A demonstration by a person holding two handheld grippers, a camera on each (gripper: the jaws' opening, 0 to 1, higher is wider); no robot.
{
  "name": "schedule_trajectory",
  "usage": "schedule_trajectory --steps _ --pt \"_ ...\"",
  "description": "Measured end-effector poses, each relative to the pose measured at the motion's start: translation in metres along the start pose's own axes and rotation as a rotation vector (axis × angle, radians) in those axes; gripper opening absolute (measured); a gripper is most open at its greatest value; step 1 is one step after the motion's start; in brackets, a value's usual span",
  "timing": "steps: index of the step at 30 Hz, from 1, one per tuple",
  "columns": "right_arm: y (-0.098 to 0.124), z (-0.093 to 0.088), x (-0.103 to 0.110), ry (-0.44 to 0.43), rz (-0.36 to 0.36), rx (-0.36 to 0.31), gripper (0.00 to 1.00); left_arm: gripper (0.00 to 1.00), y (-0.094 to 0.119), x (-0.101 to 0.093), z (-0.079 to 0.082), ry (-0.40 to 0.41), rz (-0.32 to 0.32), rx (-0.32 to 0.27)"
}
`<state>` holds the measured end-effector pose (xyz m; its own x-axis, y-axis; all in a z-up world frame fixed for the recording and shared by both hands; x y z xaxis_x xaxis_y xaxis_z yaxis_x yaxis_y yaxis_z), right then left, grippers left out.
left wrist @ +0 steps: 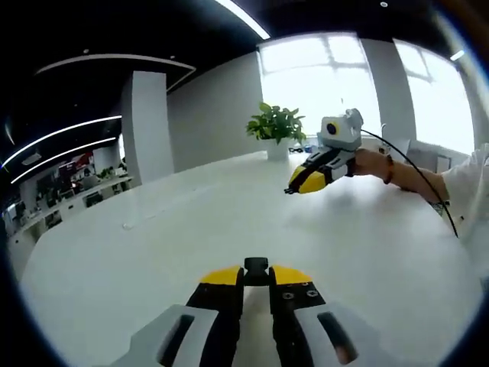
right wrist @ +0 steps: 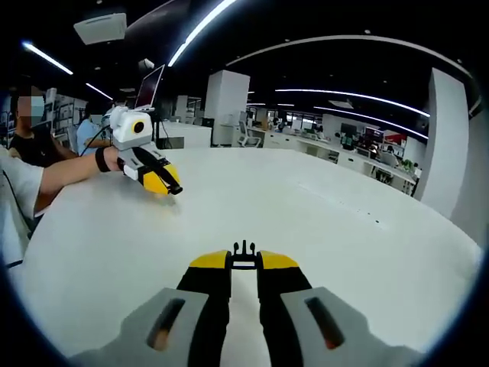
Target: Snap the two parts of the plastic buckle together until the buckle closes and remains connected.
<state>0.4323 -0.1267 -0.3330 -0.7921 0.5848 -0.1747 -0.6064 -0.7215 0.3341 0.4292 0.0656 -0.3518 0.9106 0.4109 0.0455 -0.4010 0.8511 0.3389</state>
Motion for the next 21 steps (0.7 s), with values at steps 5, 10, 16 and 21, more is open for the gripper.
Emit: schedule_trajectory --steps 5,10,16,21 --pt "-0.001 -0.001 0.003 0.004 0.022 0.003 0.12 0.12 0.000 -0.006 -0.001 0.001 -0.010 0.001" --pt "-0.001 0.000 0.010 -0.039 0.070 -0.009 0.12 0.12 0.002 -0.014 0.001 0.003 -0.016 -0.006" --pt "-0.001 0.001 0.012 -0.032 0.086 -0.015 0.12 0.12 0.002 -0.022 0.003 -0.008 -0.032 -0.015" --pt "-0.001 0.004 0.017 -0.041 0.113 -0.030 0.12 0.12 0.003 -0.028 0.003 -0.013 -0.044 -0.016"
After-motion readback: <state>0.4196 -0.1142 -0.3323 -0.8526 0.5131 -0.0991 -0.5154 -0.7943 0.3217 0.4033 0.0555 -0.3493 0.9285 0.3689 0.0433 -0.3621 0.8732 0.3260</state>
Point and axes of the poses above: the point that each gripper's makers call its tool centre point, and the gripper's own axes: y roughly backward along the fingers, x roughly to its left, z roughly out of its top, the point moved 2 cm from there along y, roughly backward along the fingers, and after that the axes turned 1 degree about -z, right-handed, at the moved point
